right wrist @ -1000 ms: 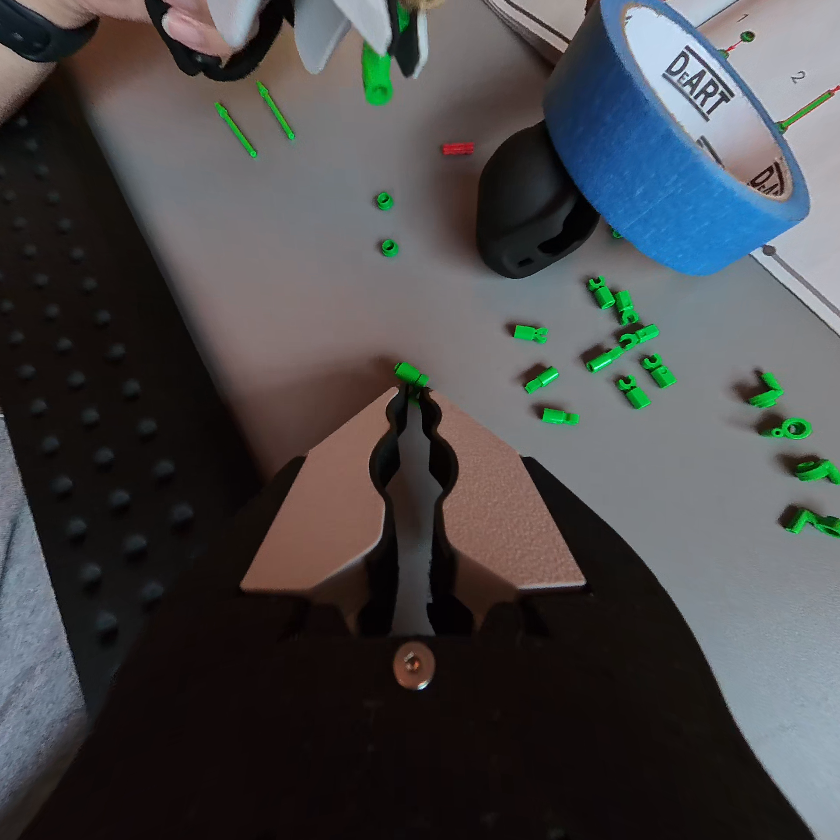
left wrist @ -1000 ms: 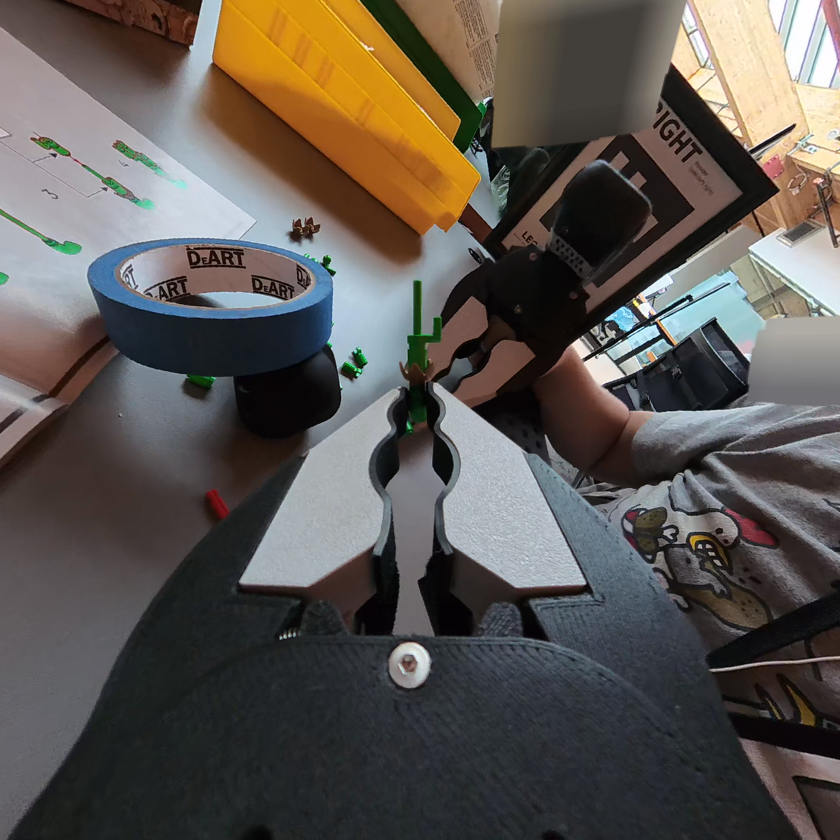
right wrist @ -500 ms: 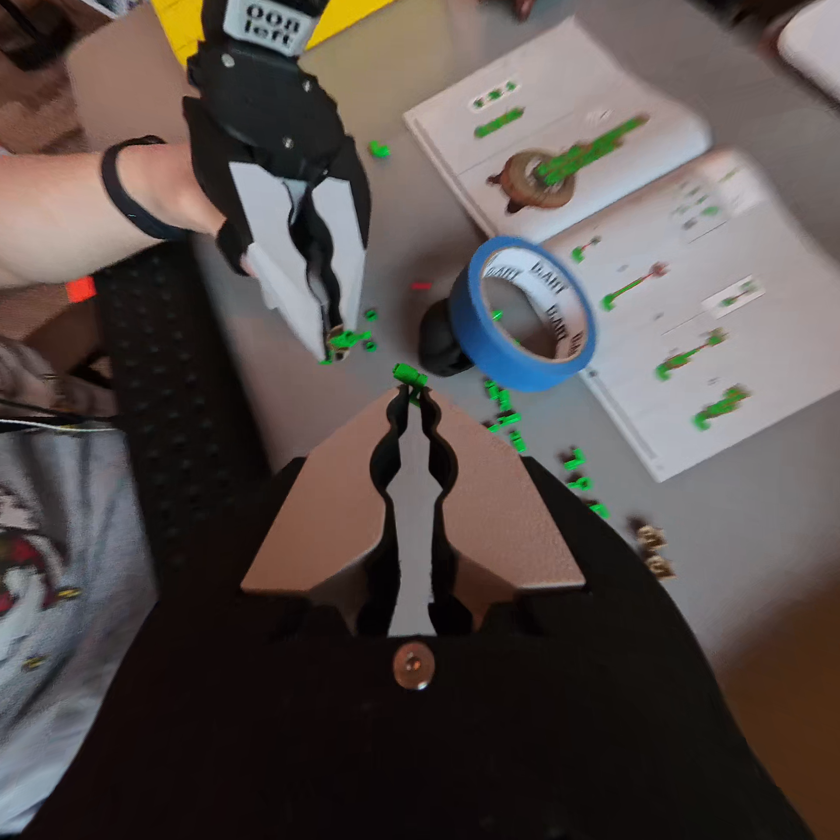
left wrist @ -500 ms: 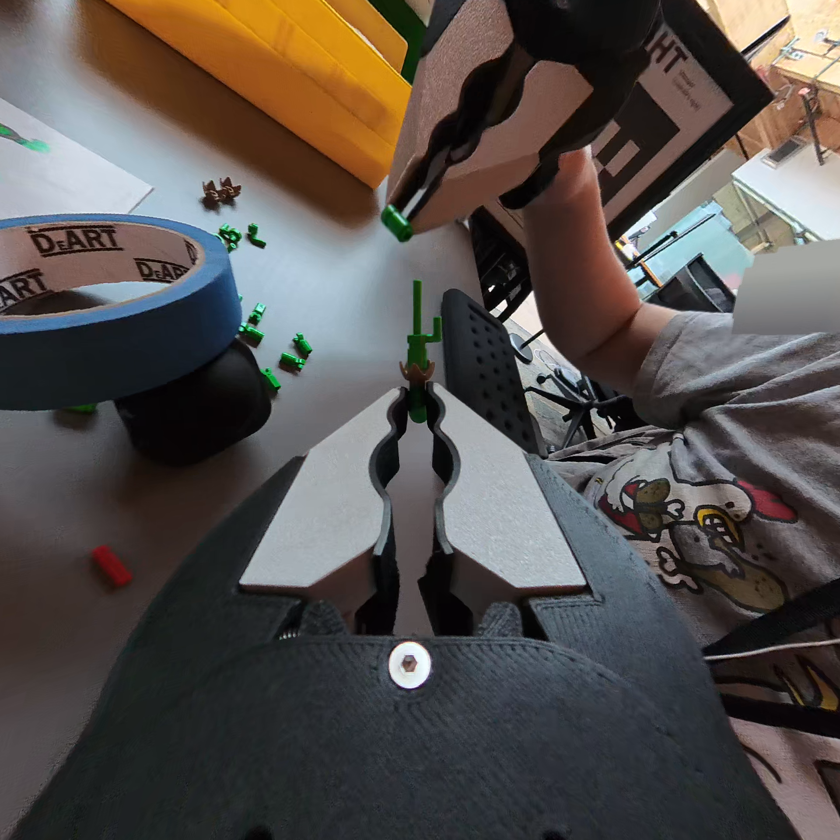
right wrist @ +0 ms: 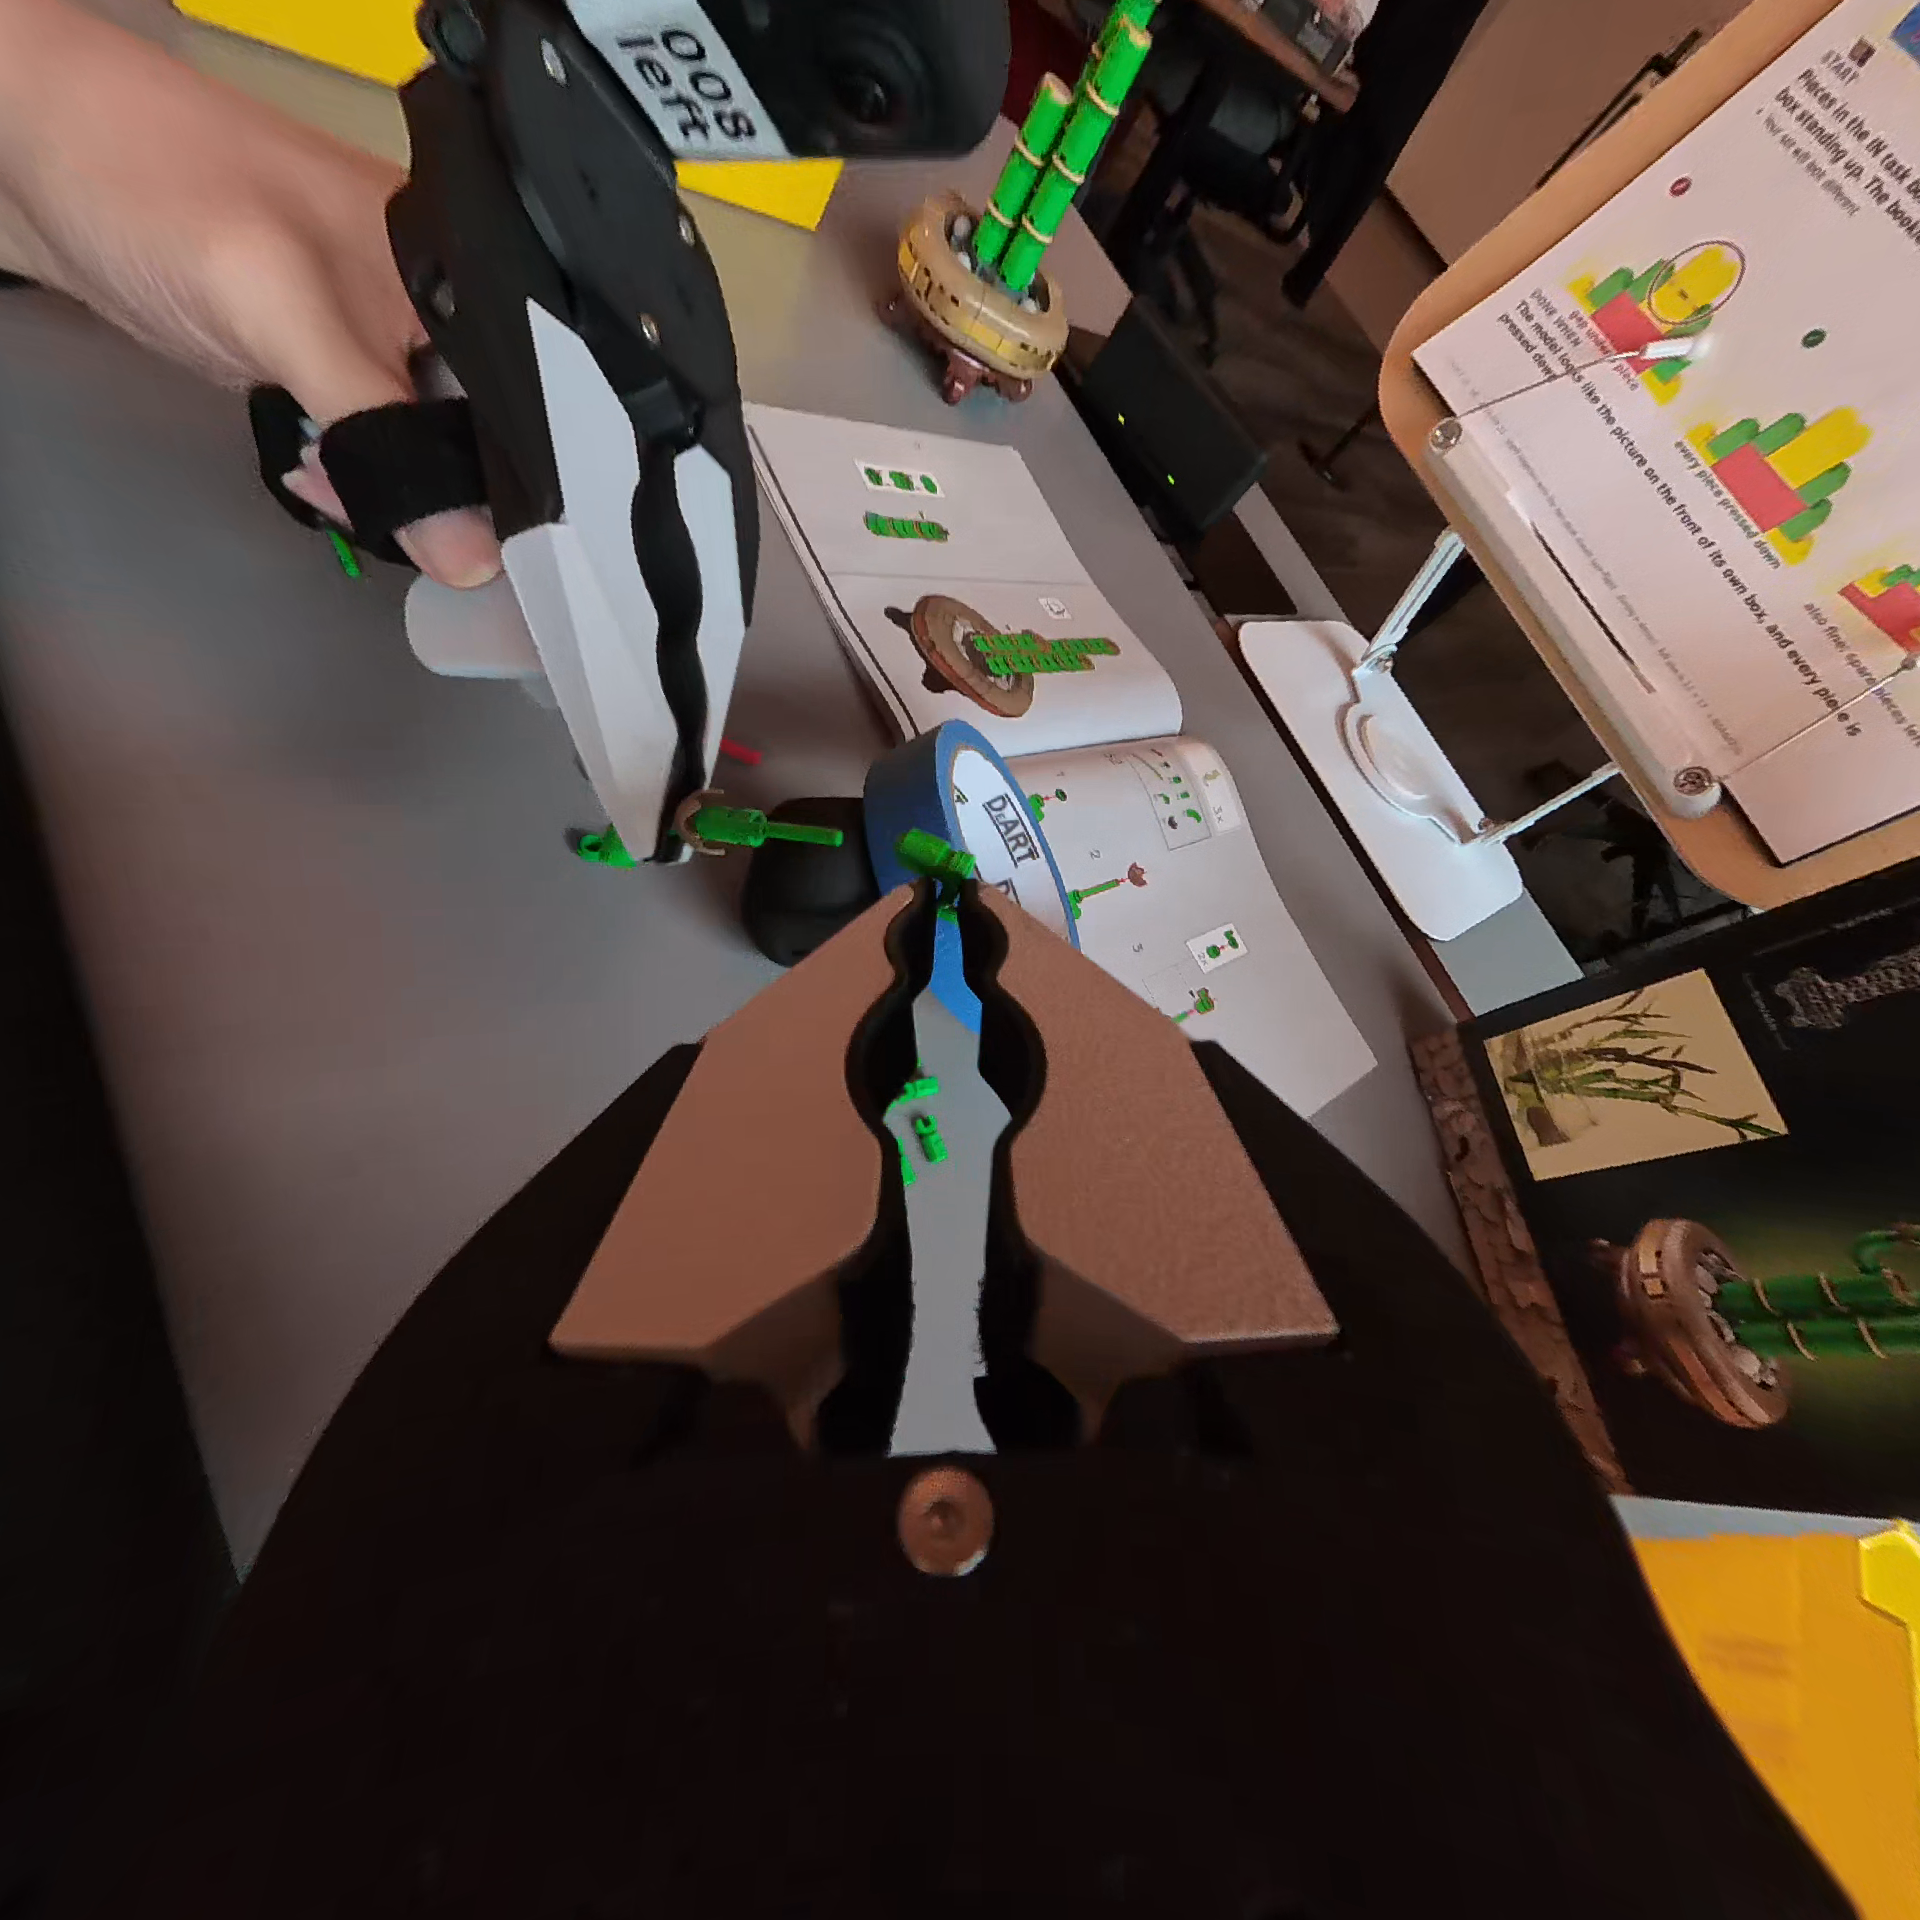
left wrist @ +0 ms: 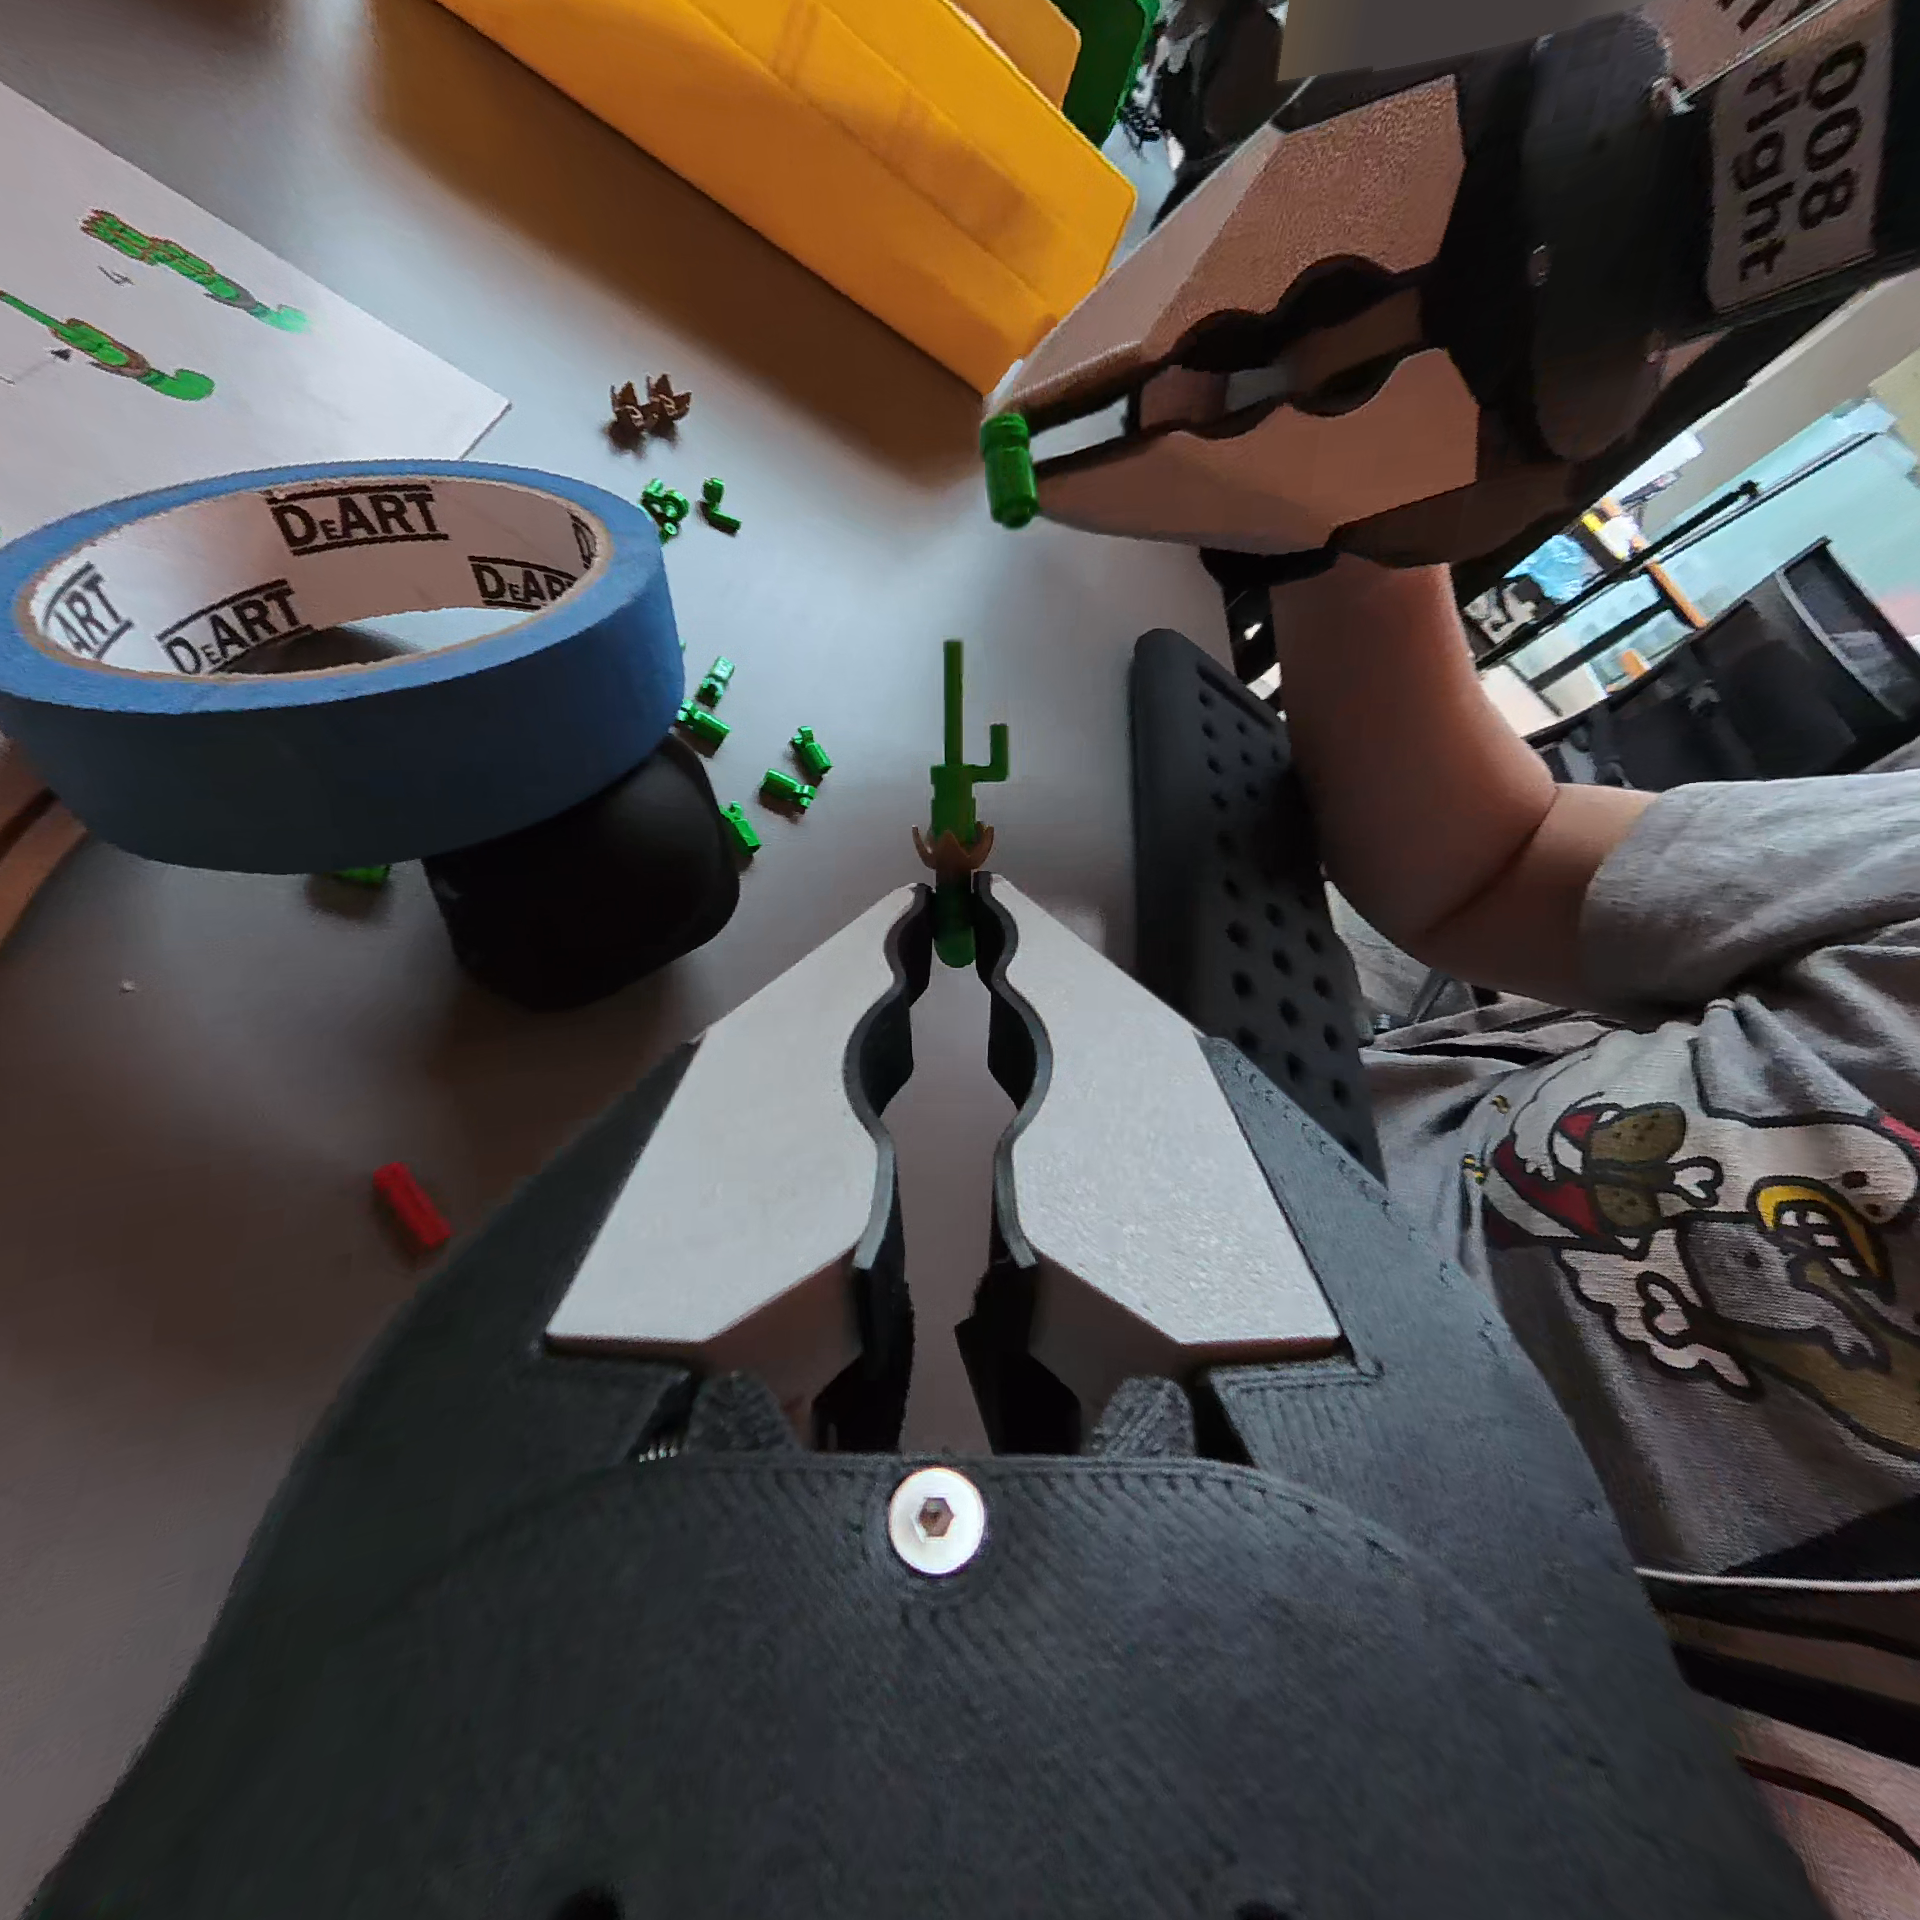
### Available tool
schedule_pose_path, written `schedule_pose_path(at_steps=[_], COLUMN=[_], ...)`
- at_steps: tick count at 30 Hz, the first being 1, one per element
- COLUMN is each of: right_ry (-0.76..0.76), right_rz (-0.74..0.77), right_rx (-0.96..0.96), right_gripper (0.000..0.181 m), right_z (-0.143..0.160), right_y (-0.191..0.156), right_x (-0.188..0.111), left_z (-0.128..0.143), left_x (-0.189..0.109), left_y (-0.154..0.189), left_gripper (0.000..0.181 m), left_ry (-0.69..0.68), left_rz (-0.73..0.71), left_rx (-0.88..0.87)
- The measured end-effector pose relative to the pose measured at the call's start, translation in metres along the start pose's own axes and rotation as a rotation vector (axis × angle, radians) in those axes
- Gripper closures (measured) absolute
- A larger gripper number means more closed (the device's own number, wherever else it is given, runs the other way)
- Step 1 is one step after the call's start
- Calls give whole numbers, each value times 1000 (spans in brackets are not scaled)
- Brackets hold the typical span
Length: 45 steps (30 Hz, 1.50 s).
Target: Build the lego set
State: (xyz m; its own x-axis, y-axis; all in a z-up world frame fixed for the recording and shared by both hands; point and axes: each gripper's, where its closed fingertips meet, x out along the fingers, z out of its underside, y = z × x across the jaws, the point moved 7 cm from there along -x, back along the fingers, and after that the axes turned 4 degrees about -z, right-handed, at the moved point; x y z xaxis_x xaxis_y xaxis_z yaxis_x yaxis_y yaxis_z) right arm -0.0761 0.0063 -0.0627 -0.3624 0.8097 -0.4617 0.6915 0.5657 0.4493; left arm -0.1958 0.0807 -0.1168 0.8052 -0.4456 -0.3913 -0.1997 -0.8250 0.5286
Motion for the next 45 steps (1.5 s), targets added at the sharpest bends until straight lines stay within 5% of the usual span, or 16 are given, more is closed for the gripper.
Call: schedule_pose_path(at_steps=[25, 45], right_ry=[-45, -63], right_rz=[-27, 14], right_rx=[-142, -44], right_gripper=[179, 180], right_z=[15, 25], right_y=[-21, -33], right_x=[16, 30], left_z=[9, 18], left_x=[7, 6], left_y=[-1, -10], left_gripper=[176, 176], left_ry=[-89, -176], left_rz=[24, 9], left_rx=[-55, -148])
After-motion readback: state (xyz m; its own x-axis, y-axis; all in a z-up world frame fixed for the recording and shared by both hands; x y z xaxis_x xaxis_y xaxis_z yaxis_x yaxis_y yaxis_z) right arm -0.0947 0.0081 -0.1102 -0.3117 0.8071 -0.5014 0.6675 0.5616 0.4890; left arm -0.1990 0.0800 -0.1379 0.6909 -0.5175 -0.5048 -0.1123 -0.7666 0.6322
